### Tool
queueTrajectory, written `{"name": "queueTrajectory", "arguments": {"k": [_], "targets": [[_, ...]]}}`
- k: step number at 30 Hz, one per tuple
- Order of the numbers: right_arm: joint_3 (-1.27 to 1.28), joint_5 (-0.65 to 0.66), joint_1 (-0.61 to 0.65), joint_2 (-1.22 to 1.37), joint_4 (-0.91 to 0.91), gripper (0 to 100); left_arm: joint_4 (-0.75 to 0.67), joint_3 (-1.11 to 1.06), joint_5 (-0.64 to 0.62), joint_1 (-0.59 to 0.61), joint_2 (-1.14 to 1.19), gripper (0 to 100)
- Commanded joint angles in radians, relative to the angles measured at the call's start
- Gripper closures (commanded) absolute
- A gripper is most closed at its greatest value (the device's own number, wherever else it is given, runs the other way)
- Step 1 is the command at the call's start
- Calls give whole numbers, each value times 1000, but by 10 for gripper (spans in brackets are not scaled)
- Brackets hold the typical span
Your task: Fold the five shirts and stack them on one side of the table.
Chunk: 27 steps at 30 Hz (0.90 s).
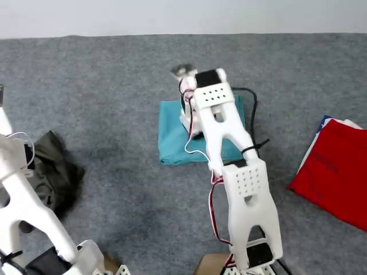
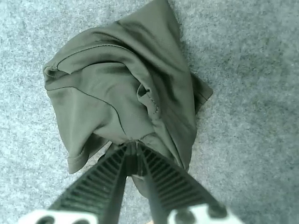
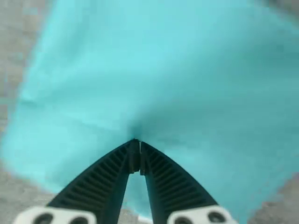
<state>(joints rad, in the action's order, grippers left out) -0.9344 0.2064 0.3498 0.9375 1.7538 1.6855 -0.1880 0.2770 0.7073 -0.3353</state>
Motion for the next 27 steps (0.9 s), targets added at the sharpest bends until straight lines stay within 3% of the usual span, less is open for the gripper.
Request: {"name": "queueTrajectory", "arguments": {"k": [1, 7, 16, 21, 27], "targets": [[-9, -3, -33, 74, 39, 988, -3, -1, 8, 0, -34, 994], [-9, -2, -79, 38, 41, 988, -3, -1, 8, 0, -28, 994], [-3, -6, -27, -203, 42, 988, -5, -1, 8, 0, -29, 994], [-3, -11, -90, -186, 19, 974, -5, -1, 8, 0, -29, 994], [-9, -176, -151, -116, -10, 705, -9, -1, 8, -2, -26, 994]]}}
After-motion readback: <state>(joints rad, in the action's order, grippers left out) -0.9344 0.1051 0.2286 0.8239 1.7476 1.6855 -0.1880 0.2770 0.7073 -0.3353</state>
